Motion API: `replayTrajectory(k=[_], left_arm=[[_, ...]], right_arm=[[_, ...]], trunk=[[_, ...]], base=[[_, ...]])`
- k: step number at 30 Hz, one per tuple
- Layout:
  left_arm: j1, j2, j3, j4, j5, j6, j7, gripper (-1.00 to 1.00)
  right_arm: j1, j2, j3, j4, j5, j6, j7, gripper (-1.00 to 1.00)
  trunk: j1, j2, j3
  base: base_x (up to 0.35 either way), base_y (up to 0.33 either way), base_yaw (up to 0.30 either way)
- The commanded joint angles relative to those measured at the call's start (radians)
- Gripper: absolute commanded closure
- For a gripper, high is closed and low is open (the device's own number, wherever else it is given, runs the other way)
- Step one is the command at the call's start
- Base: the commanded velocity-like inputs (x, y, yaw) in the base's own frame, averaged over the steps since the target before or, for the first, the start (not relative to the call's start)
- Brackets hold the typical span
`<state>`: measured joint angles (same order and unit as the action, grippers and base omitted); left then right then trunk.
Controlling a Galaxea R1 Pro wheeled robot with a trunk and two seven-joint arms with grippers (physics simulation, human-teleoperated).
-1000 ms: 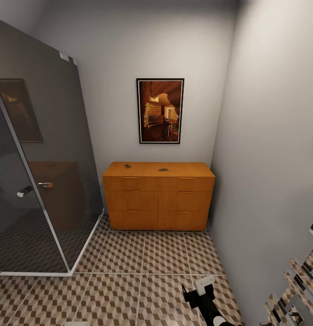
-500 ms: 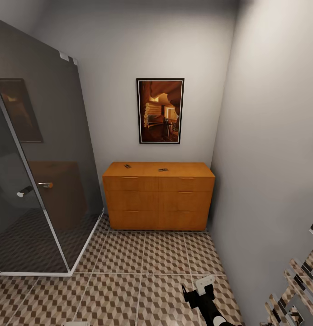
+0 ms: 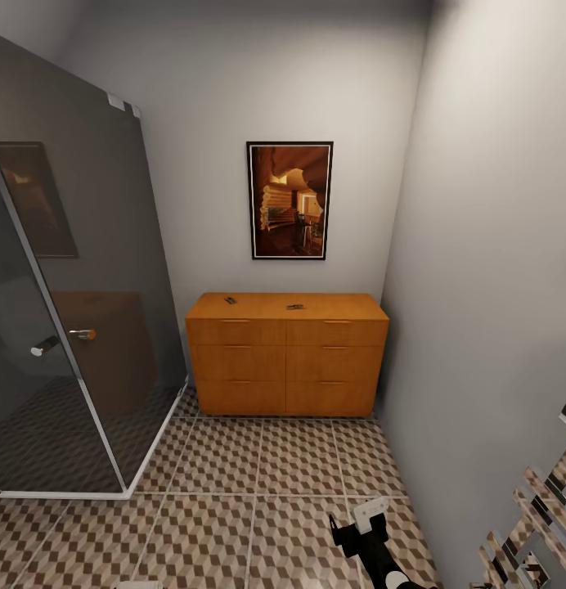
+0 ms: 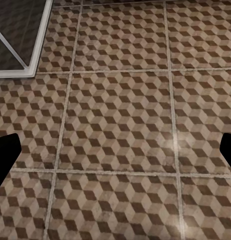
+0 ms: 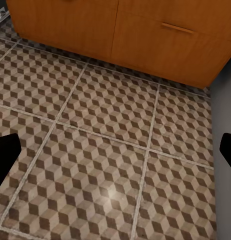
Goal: Take the four mousetraps from the cabinet in the bathroom and place them on the bathroom floor. Make sure all four end up on the same floor surface, and ensure that at least two of them are either under or directly next to the same bathroom sink.
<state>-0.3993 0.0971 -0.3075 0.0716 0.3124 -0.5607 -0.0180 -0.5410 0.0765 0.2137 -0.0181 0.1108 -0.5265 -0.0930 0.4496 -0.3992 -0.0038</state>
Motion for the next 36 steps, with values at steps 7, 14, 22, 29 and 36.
replayTrajectory(k=[7, 14, 22, 29, 36], left_arm=[[-0.001, 0.000, -0.008, 0.004, 0.008, -0.005, -0.002, -1.00], [-0.001, 0.000, -0.008, 0.004, 0.008, -0.005, -0.002, -1.00], [-0.001, 0.000, -0.008, 0.004, 0.008, -0.005, -0.002, -1.00], [-0.001, 0.000, -0.008, 0.004, 0.008, -0.005, -0.002, -1.00], [-0.001, 0.000, -0.008, 0.004, 0.008, -0.005, -0.002, -1.00]], right_arm=[[0.000, 0.000, 0.003, 0.001, 0.010, -0.001, -0.010, -1.00], [0.000, 0.000, 0.003, 0.001, 0.010, -0.001, -0.010, -1.00], [0.000, 0.001, 0.003, 0.001, 0.010, -0.001, -0.010, -1.00], [0.000, 0.001, 0.003, 0.001, 0.011, -0.001, -0.010, -1.00], [0.000, 0.000, 0.003, 0.001, 0.010, -0.001, -0.010, -1.00]], trunk=[[0.000, -0.001, 0.000], [0.000, -0.001, 0.000], [0.000, -0.001, 0.000], [0.000, -0.001, 0.000], [0.000, -0.001, 0.000]], base=[[0.000, 0.000, 0.000], [0.000, 0.000, 0.000], [0.000, 0.000, 0.000], [0.000, 0.000, 0.000], [0.000, 0.000, 0.000]])
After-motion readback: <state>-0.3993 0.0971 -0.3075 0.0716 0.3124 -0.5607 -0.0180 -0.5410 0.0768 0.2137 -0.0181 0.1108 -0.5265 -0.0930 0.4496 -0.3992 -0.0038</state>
